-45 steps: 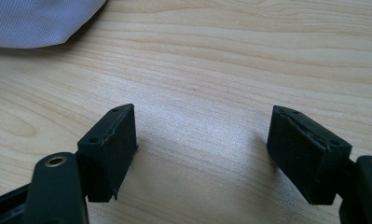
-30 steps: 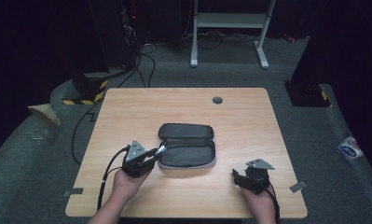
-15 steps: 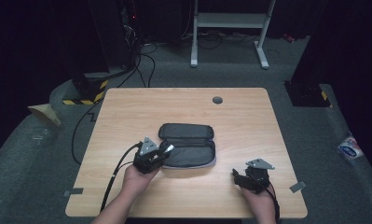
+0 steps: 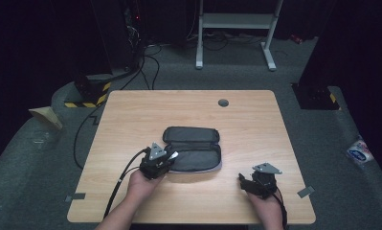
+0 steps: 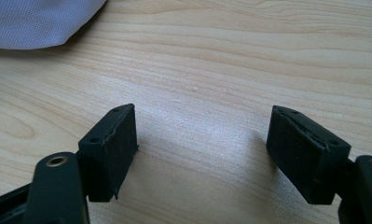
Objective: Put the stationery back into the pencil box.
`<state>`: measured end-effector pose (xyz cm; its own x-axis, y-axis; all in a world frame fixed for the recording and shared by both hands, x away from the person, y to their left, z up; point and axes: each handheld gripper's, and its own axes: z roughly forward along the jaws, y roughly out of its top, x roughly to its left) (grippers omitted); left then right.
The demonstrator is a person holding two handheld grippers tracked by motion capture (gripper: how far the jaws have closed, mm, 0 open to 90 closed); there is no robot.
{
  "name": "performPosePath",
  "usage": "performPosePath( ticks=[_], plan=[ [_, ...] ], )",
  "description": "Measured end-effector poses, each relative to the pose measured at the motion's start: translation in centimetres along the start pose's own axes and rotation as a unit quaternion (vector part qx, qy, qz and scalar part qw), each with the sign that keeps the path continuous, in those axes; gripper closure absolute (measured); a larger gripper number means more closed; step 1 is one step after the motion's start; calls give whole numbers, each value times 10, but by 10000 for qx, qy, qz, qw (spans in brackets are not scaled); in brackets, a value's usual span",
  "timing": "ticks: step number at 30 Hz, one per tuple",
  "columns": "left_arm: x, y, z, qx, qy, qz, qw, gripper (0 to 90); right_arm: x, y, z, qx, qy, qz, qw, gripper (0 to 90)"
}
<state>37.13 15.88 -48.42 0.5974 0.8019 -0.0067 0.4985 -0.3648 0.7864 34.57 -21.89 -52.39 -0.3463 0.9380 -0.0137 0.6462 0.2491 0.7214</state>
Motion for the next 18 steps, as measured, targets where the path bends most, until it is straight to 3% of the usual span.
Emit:
performPosePath(
  ticks=[18],
  plan=[
    [17, -4, -14, -384, 0, -344, 9987, 515, 0, 0, 0, 5, -1, 0, 10000, 243]
  ],
)
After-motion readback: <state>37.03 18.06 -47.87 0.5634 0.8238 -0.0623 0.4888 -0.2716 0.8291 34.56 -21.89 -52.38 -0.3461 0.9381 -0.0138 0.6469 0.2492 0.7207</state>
